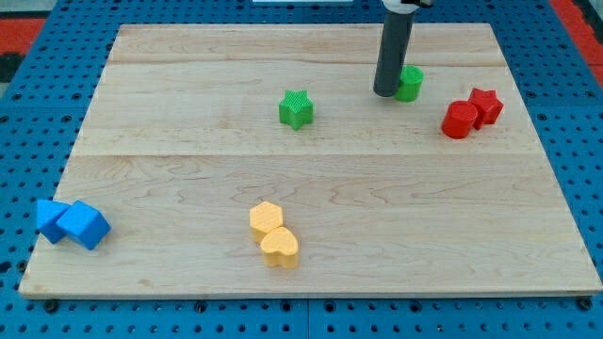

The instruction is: Move the red circle below the red star

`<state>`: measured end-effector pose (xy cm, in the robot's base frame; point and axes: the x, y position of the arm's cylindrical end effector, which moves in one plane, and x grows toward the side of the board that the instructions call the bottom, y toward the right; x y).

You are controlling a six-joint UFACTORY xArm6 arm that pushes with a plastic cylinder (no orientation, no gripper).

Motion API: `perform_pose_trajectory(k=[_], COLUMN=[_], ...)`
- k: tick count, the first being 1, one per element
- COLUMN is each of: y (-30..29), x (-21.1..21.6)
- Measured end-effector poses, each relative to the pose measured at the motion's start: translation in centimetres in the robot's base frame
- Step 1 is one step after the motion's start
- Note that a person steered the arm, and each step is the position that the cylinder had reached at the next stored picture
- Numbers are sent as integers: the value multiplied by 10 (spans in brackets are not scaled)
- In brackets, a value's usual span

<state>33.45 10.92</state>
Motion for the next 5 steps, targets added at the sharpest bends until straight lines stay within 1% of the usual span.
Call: perform_pose_trajectory(k=[1, 2, 3, 4, 5], y=[-10, 53, 73, 37, 46], x=[-23, -54, -37, -14, -13])
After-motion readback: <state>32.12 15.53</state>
